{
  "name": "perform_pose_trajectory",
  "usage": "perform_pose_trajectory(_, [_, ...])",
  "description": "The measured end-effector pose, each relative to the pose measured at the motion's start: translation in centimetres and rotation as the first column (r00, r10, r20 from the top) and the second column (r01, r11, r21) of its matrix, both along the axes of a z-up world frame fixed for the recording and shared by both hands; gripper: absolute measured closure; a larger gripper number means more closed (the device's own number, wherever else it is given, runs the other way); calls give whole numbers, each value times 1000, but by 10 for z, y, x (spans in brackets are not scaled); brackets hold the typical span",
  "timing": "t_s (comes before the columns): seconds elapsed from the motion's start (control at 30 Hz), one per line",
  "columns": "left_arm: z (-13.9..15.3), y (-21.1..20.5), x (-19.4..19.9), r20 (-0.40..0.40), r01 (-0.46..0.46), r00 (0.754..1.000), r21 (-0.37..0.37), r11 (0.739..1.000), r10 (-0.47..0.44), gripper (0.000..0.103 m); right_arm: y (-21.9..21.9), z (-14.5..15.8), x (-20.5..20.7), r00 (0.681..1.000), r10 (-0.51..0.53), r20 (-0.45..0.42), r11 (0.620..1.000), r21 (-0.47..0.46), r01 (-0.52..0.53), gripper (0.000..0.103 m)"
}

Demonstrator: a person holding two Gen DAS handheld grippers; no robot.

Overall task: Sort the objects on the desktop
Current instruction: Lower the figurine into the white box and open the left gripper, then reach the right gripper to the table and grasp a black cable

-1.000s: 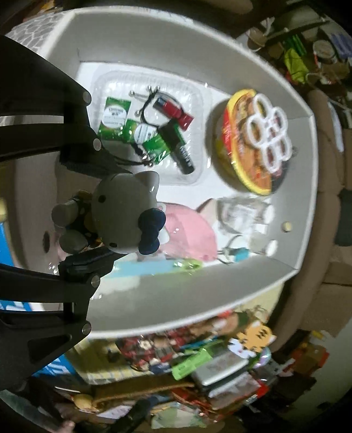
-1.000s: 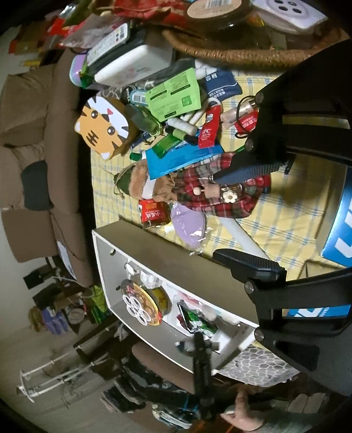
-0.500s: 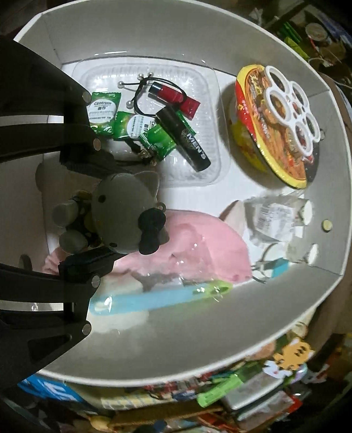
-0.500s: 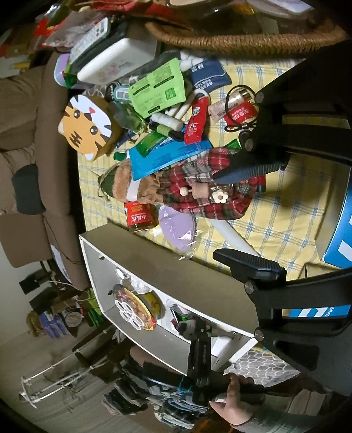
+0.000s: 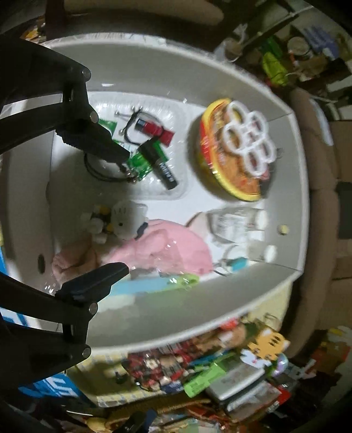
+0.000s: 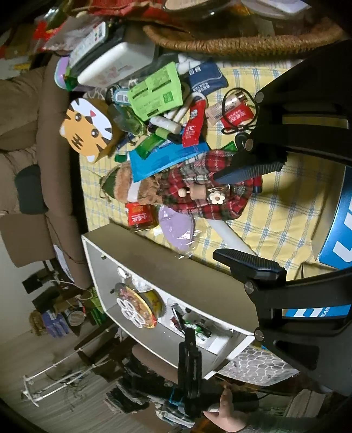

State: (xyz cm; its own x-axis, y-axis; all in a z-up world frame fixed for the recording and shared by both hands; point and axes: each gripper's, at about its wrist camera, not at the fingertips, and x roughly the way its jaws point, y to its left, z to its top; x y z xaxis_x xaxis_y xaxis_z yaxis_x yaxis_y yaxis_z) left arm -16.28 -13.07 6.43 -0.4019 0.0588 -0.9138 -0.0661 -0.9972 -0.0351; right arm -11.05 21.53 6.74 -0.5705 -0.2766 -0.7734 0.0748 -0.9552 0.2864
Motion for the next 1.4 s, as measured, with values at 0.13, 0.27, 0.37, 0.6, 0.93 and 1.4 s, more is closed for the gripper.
perform_pose_trajectory(0.13, [27, 13, 29, -127, 33, 992, 72, 997, -24, 15, 7, 15, 11, 999, -14, -31, 999, 35, 15, 55])
perform_pose_trajectory(0.27, [43, 50, 65, -232, 119, 968, 83, 989, -97, 8, 23, 26, 23, 998, -30, -47, 998, 49, 32, 55])
perform_pose_trajectory(0.37, [44, 87, 85, -262, 203, 951, 121, 972, -166, 8, 37, 27, 33, 998, -45, -41, 997, 57, 47, 53])
perform_pose_trajectory(0.6, [16, 164, 101, -220, 346, 927, 193, 918, -304, 8, 45, -12, 43, 999, 15, 46, 998, 52, -17, 52])
perform_pose_trajectory(0.93, [-13, 176, 96, -168, 356, 931, 216, 909, -324, 8, 31, -76, 29, 967, 195, 165, 962, 158, -221, 58])
perform_pose_trajectory(1.4, [-12, 236, 61, -173, 486, 870, 150, 861, -461, 8, 49, -73, 30, 965, 170, 199, 980, 66, -186, 85])
